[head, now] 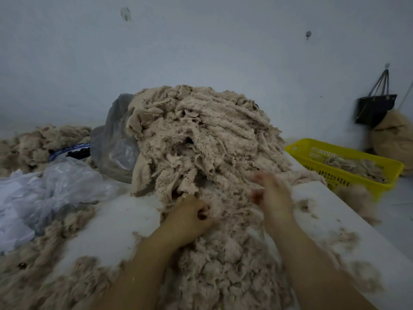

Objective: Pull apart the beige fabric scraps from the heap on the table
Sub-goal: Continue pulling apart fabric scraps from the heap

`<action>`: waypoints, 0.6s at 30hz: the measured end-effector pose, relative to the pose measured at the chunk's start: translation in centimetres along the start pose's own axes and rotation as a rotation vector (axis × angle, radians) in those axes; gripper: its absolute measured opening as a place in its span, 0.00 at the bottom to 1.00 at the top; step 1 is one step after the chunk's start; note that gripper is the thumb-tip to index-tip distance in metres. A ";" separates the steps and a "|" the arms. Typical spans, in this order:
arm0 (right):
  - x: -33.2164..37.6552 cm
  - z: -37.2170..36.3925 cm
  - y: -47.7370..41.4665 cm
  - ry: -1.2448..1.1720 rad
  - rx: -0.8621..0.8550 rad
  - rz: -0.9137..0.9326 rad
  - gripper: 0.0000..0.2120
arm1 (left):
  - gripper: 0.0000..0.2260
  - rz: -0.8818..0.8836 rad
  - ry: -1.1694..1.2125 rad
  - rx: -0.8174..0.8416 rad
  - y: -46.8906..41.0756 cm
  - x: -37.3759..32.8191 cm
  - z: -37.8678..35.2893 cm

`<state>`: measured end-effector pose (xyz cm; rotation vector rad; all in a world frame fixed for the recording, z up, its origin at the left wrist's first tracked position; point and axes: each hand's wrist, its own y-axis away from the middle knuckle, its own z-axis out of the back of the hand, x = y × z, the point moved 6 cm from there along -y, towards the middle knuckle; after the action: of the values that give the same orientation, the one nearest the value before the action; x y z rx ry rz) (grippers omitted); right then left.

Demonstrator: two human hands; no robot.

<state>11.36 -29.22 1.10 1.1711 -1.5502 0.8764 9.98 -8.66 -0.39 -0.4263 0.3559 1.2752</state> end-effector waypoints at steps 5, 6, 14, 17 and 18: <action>-1.8 -6.2 3.6 0.602 0.650 0.245 0.12 | 0.13 0.069 0.474 -0.213 0.5 -0.4 1.9; -2.5 -6.7 4.0 0.652 0.704 0.235 0.14 | 0.13 0.063 0.542 -0.250 0.7 -0.7 2.2; -2.3 -6.0 3.1 0.698 0.575 0.230 0.06 | 0.10 0.093 0.977 -0.299 1.5 -1.7 3.2; -1.1 -4.9 2.3 0.670 0.378 0.298 0.08 | 0.14 0.155 1.191 -0.353 1.7 -1.5 3.7; -0.5 -4.1 2.0 0.654 0.274 0.310 0.08 | 0.16 0.169 1.271 -0.383 1.8 -1.2 4.0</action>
<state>10.58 -24.75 1.80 0.7132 -1.0967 1.5377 8.06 -7.28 3.44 -1.5592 1.2306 1.0866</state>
